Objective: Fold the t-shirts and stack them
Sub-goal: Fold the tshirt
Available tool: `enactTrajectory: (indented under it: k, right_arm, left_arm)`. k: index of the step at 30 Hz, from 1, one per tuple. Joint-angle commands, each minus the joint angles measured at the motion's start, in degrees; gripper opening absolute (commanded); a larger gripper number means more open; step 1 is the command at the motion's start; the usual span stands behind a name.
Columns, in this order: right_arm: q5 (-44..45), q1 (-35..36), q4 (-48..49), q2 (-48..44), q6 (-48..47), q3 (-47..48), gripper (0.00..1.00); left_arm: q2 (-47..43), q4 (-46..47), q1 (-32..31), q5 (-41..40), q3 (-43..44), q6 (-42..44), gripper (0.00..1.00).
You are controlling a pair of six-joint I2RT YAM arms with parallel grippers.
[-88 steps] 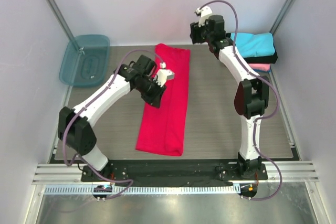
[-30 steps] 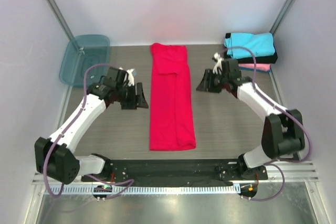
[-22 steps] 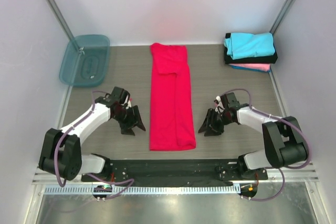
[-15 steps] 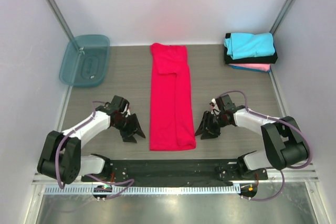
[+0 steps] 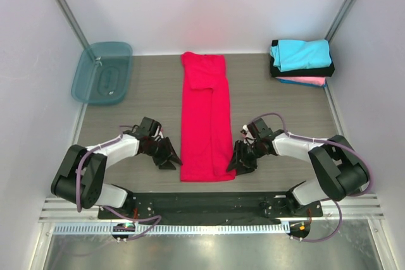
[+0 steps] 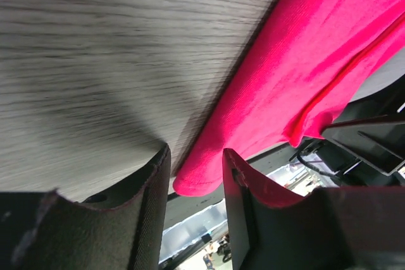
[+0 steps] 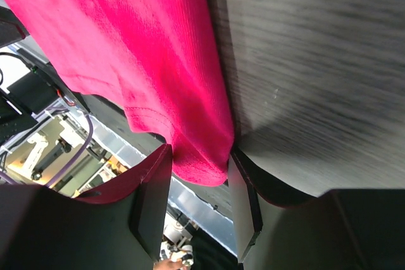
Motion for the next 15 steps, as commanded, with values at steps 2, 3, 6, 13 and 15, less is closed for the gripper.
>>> enactTrajectory:
  k: [2,3,6,13,15]
  right_arm:
    - [6.53,1.32,-4.38,0.78,0.42,-2.17,0.47]
    - [6.61,1.41,-4.29,0.87,0.51,-2.09,0.47]
    - [6.70,1.33,-3.32,1.31,1.04,-2.43,0.46]
    - [6.62,1.41,-3.23,1.57,1.04,-2.79,0.42]
    - [6.09,1.41,-2.44,1.66,0.87,-2.88,0.35]
  left_arm:
    - [0.46,2.11,-1.70,0.71,-1.62,-0.88,0.38]
    - [0.20,1.41,-2.14,0.19,-1.80,-0.88,0.38]
    - [0.36,0.52,-3.81,-1.22,-2.76,-0.97,0.36]
    - [0.72,-0.09,-5.74,-0.96,-3.03,-0.61,0.29]
    - [0.72,0.00,-6.18,-0.52,-2.77,-0.44,0.10]
